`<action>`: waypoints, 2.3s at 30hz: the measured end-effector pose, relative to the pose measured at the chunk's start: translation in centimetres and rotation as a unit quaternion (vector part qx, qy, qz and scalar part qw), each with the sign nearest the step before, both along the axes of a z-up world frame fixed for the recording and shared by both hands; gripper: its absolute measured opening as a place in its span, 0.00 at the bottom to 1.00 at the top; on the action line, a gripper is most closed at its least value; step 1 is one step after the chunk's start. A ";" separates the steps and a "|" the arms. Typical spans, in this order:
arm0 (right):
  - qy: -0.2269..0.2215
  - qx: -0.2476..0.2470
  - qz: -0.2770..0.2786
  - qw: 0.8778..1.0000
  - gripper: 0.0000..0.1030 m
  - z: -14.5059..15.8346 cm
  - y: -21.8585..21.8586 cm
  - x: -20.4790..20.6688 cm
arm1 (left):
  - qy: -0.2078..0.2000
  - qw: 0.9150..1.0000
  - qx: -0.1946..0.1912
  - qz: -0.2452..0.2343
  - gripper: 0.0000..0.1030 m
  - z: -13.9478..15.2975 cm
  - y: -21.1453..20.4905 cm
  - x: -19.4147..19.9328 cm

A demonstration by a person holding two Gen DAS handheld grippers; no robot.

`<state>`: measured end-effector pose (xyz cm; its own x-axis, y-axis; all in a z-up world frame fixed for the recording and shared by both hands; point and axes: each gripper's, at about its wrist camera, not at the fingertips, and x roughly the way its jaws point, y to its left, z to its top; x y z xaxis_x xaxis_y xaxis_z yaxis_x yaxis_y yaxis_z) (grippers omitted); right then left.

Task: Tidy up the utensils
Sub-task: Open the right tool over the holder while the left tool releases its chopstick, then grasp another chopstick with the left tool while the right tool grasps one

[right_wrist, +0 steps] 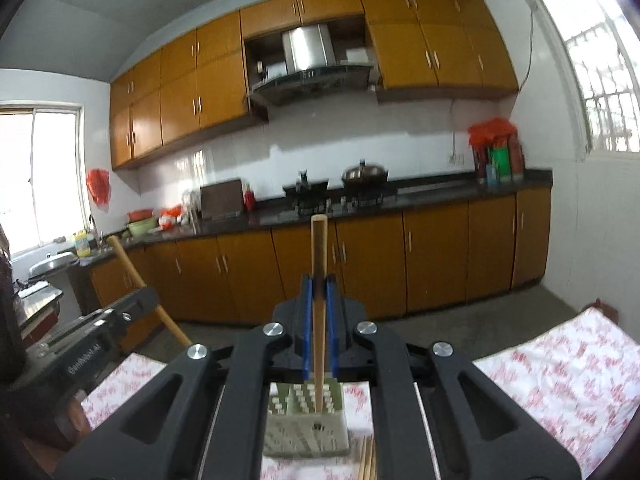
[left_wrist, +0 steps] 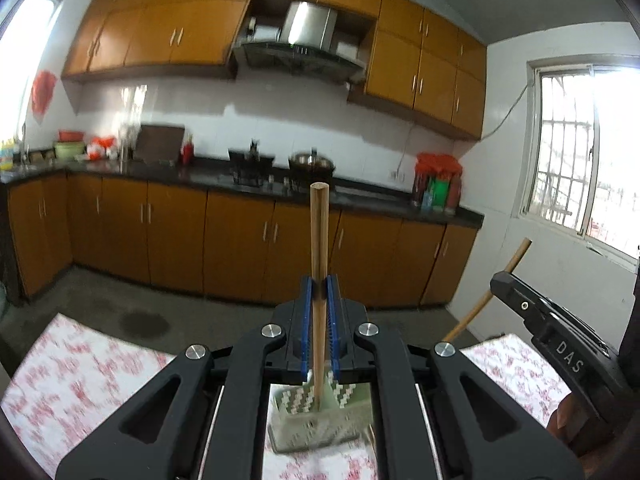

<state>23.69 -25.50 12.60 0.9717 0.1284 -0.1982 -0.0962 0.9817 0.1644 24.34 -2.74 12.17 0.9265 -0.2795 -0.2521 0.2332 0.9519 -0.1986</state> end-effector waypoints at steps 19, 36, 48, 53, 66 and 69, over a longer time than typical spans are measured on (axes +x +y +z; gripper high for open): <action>0.139 0.014 -0.080 0.987 0.41 -7.5 -6.2 -5.7 | 0.013 0.998 -0.059 0.034 0.51 -0.1 6.2 -6.1; 0.351 -0.038 0.002 0.936 0.09 -23.3 -0.1 -5.9 | 0.287 0.957 0.021 0.046 0.40 -18.2 7.4 -7.5; 0.348 -0.035 -0.036 0.936 0.08 -23.2 -1.9 -5.5 | 0.307 0.949 0.077 0.001 0.25 -20.8 4.8 -8.6; 0.343 -0.064 -0.040 0.936 0.10 -23.2 -1.4 -5.9 | 0.303 0.944 0.129 0.005 0.22 -20.8 3.9 -8.9; 0.324 -0.057 -0.092 0.940 0.08 -23.3 -5.1 -4.1 | 0.307 0.942 0.111 0.078 0.08 -20.6 8.8 -4.2; 0.323 -0.039 -0.098 0.940 0.09 -23.4 -6.1 -4.0 | 0.304 0.944 0.095 0.082 0.08 -20.6 10.1 -3.6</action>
<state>19.71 -31.65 -10.79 0.6486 -0.0805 -0.7569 0.1841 0.9815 0.0533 20.72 7.34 -8.48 0.6209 -0.0408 -0.7828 -0.0224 0.9973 -0.0697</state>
